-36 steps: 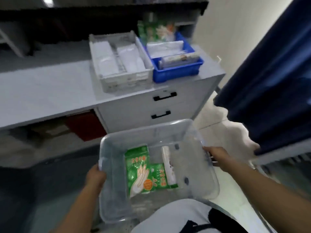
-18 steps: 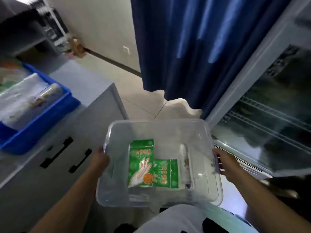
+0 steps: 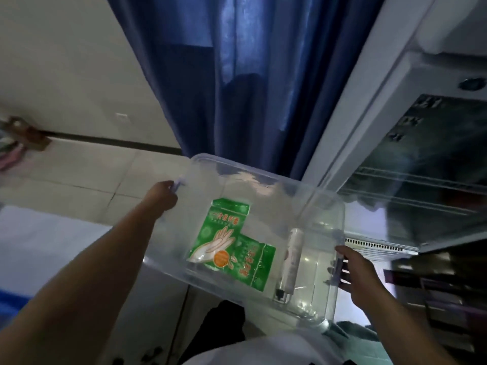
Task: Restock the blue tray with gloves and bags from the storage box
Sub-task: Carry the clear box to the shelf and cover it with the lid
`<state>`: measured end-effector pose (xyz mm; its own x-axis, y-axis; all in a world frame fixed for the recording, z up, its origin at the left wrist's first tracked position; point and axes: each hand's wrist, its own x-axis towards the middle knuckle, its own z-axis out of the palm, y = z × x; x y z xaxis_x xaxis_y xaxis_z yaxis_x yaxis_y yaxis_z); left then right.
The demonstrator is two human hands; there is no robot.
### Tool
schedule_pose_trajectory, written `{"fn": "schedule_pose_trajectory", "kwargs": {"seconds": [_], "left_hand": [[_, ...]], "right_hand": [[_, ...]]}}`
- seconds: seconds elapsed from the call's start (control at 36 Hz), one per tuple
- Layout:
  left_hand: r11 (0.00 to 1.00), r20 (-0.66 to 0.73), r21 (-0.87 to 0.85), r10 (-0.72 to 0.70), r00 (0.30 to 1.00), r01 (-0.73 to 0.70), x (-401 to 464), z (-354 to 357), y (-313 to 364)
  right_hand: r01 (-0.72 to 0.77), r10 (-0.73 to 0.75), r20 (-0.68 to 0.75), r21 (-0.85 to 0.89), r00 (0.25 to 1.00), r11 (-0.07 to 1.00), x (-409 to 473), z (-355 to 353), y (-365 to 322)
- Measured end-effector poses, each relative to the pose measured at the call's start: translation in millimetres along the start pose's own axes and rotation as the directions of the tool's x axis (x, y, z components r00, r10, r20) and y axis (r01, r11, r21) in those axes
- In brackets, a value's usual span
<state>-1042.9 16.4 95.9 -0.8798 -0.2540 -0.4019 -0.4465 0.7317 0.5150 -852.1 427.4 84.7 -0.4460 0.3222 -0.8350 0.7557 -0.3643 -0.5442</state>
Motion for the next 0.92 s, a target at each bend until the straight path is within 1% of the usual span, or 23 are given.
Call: {"fn": "schedule_pose_trajectory", "kwargs": {"seconds": [0.08,0.17,0.28,0.33,0.39,0.44,0.53,0.64,0.69,0.78,0.83,0.92], "left_hand": [[1.000,-0.011,-0.026,0.011,1.000,-0.011,41,-33,4],[0.998,-0.018,-0.059,0.009,1.000,-0.011,79,-64,1],[0.981,-0.025,-0.190,-0.049,0.998,0.043,126,-97,-15],[0.965,-0.045,-0.248,-0.099,0.994,0.085,144,-109,-25],[0.948,-0.049,-0.278,-0.175,0.983,0.155,160,-121,-36],[0.920,-0.010,-0.303,-0.266,0.964,0.251,176,-132,-49],[0.870,-0.009,-0.358,-0.367,0.930,0.340,202,-144,-75],[0.796,-0.055,-0.444,-0.482,0.874,0.411,223,-157,-101],[0.758,-0.094,-0.502,-0.528,0.844,0.418,227,-161,-108],[0.637,-0.122,-0.633,-0.642,0.757,0.439,228,-170,-110],[0.559,-0.115,-0.689,-0.713,0.691,0.462,227,-177,-115],[0.457,-0.079,-0.742,-0.787,0.612,0.491,227,-189,-127]], "right_hand": [[0.030,-0.031,0.002,0.021,1.000,0.999,-1,46,-28],[0.084,-0.084,0.003,0.000,0.996,0.996,1,93,-60],[0.141,-0.142,-0.013,-0.054,0.990,0.989,15,153,-108],[0.158,-0.159,0.007,-0.102,0.987,0.982,25,184,-135],[0.191,-0.187,0.035,-0.157,0.982,0.969,37,216,-164],[0.216,-0.205,0.074,-0.211,0.976,0.953,51,250,-193],[0.222,-0.179,0.156,-0.322,0.971,0.920,76,308,-232],[0.269,-0.174,0.251,-0.417,0.952,0.868,119,394,-277],[0.297,-0.162,0.307,-0.470,0.938,0.831,135,437,-295],[0.355,-0.138,0.405,-0.531,0.904,0.770,154,503,-323],[0.416,-0.144,0.463,-0.567,0.875,0.711,161,549,-342],[0.484,-0.108,0.552,-0.600,0.827,0.637,163,624,-366]]}}
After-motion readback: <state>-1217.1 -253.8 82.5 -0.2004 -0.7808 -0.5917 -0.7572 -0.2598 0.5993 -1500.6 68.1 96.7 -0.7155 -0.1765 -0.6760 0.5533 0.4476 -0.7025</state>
